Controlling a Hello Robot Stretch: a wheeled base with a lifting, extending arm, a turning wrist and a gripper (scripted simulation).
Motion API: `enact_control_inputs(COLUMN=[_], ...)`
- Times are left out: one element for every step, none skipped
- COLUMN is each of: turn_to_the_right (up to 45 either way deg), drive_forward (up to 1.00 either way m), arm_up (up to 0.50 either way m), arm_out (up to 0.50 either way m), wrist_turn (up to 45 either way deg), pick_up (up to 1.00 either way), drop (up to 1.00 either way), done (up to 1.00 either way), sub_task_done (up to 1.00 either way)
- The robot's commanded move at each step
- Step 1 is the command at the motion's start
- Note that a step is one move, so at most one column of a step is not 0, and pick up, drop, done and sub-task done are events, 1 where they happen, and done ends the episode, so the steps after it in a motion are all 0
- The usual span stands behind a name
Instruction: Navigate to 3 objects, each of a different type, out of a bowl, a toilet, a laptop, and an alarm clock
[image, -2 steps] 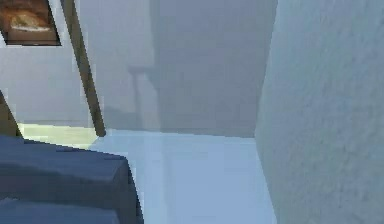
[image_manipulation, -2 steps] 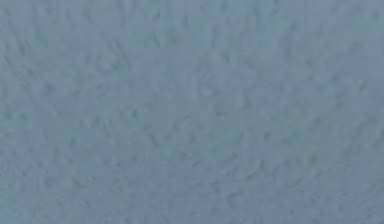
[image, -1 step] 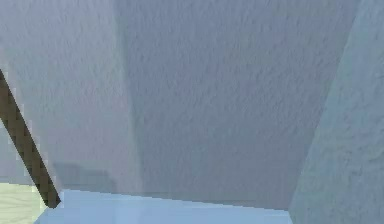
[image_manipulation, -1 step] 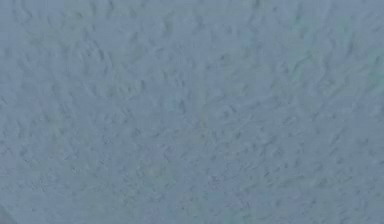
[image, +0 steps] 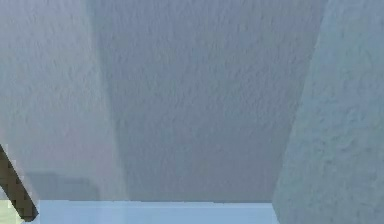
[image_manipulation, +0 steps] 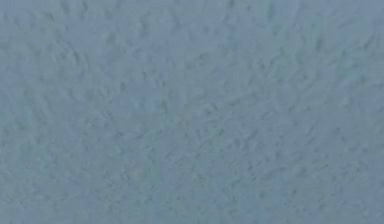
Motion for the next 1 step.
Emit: enact_control_inputs(turn_to_the_right=[3.0], drive_forward=[0.0], arm_up=[0.0], arm_out=[0.0], wrist_turn=[0.0], pick_up=[0.0], drop=[0.0], done=[0.0], sub_task_done=[0.0])
